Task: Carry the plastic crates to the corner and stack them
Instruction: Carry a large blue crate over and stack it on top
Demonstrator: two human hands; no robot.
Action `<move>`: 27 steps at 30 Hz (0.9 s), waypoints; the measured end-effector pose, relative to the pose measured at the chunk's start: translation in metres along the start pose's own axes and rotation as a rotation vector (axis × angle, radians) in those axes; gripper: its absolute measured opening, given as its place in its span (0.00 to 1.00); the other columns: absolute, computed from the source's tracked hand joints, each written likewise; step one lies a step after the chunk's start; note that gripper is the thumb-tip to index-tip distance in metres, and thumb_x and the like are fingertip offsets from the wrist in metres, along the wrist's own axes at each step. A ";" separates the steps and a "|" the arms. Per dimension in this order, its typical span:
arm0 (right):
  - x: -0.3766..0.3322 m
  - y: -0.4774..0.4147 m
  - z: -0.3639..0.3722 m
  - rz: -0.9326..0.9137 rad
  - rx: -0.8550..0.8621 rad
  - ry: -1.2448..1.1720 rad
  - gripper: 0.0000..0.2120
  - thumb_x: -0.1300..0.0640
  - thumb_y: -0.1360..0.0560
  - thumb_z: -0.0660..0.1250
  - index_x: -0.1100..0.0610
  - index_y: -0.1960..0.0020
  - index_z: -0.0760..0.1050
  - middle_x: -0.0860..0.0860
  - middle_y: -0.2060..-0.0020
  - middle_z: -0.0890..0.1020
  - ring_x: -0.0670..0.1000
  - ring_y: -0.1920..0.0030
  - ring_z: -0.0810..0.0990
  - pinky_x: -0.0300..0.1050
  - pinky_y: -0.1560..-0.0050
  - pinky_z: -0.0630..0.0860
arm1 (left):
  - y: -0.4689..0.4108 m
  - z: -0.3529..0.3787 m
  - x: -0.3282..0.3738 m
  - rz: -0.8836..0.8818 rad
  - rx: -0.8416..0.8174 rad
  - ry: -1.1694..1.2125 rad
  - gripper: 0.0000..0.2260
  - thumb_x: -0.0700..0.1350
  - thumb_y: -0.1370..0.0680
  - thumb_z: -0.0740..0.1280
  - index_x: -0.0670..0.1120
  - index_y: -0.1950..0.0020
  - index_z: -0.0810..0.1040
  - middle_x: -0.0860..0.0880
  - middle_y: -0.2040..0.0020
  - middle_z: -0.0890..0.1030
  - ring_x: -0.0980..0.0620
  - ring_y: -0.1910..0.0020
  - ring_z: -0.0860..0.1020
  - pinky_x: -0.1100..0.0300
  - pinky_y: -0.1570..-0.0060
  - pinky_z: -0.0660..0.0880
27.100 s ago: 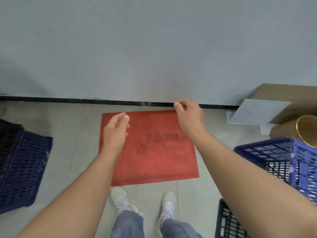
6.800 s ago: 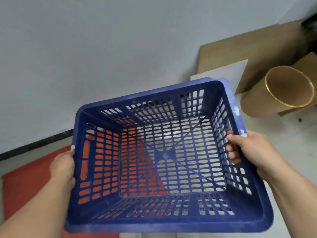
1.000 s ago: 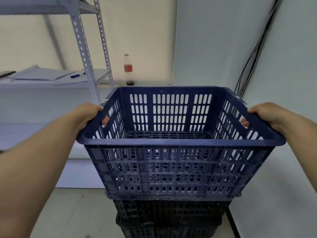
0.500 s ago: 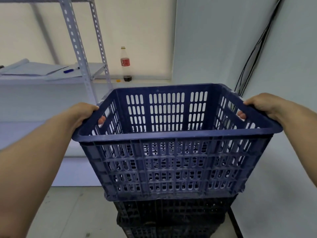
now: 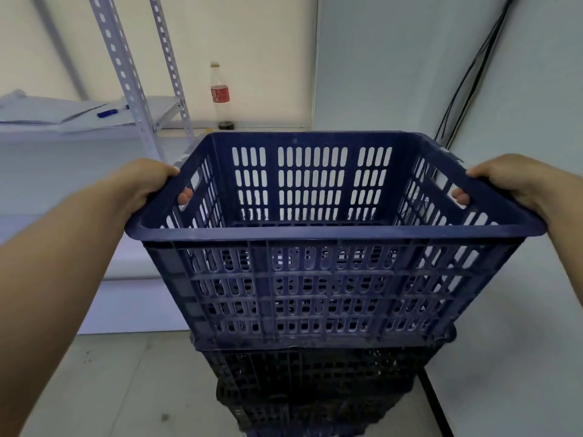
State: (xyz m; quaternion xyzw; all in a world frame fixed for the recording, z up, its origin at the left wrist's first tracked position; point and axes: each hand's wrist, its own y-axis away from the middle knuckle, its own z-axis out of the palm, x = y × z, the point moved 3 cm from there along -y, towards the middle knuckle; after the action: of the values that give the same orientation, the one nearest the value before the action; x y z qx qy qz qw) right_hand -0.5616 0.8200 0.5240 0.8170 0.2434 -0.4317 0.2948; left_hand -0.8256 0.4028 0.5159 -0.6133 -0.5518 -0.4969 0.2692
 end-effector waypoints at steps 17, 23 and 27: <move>-0.022 -0.012 0.010 -0.003 -0.003 0.053 0.15 0.61 0.19 0.54 0.71 0.54 0.74 0.56 0.76 0.82 0.49 0.79 0.80 0.41 0.75 0.79 | -0.013 -0.005 -0.014 -0.056 0.005 0.007 0.13 0.40 0.18 0.54 0.36 0.55 0.74 0.41 0.62 0.77 0.54 0.82 0.75 0.64 0.81 0.73; -0.032 -0.022 0.016 -0.006 -0.026 0.073 0.17 0.61 0.19 0.53 0.71 0.57 0.73 0.56 0.78 0.81 0.49 0.80 0.79 0.41 0.77 0.77 | -0.023 -0.009 -0.015 -0.091 0.003 -0.024 0.14 0.41 0.18 0.55 0.35 0.54 0.76 0.41 0.61 0.79 0.55 0.81 0.77 0.64 0.80 0.74; -0.028 -0.024 0.015 0.012 -0.026 0.086 0.17 0.60 0.19 0.53 0.69 0.56 0.75 0.55 0.76 0.82 0.49 0.79 0.80 0.40 0.76 0.78 | -0.027 -0.010 -0.015 -0.085 -0.004 -0.035 0.13 0.41 0.18 0.56 0.35 0.54 0.76 0.43 0.69 0.81 0.54 0.81 0.76 0.64 0.80 0.74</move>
State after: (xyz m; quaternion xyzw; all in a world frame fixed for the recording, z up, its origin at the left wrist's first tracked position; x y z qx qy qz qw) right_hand -0.5997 0.8229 0.5343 0.8324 0.2565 -0.3912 0.2971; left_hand -0.8522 0.3949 0.5001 -0.5985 -0.5808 -0.4984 0.2369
